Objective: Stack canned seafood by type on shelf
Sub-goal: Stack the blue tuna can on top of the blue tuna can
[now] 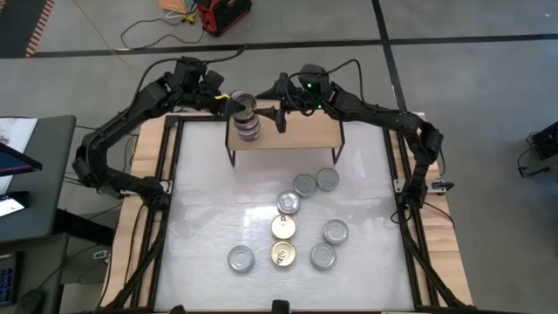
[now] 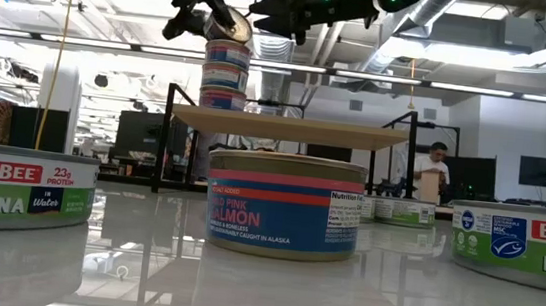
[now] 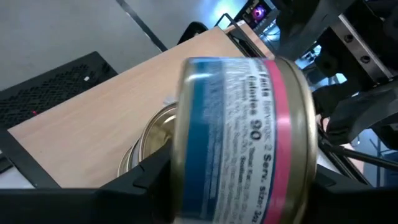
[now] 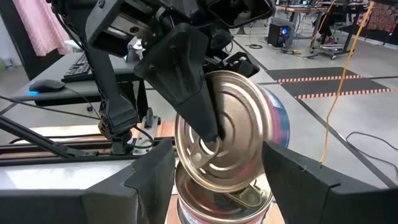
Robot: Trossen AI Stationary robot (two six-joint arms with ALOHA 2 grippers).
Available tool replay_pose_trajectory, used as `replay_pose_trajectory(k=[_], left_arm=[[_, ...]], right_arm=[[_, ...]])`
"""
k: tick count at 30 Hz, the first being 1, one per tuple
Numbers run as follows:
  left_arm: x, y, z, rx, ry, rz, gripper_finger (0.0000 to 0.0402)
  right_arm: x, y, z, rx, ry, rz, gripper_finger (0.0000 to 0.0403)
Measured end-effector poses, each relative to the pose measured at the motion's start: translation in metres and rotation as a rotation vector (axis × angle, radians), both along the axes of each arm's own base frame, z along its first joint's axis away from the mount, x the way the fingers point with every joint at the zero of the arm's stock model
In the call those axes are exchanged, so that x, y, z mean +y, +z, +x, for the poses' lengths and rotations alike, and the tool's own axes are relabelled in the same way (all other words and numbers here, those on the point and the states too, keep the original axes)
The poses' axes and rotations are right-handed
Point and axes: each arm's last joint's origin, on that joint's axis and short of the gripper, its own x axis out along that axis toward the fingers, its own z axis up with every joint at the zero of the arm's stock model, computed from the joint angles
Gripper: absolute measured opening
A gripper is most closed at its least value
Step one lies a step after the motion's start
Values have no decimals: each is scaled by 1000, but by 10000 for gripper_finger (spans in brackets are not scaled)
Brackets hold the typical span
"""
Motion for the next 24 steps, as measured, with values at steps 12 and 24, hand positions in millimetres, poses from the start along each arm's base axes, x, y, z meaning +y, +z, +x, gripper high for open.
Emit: replay_pose_trajectory(k=[12, 24], left_arm=[[4, -2, -4, 25, 11, 8, 241], [4, -2, -4, 6, -63, -2, 218]], right_arm=[[0, -1, 0, 7, 2, -12, 265], [0, -1, 0, 9, 3, -20, 265]])
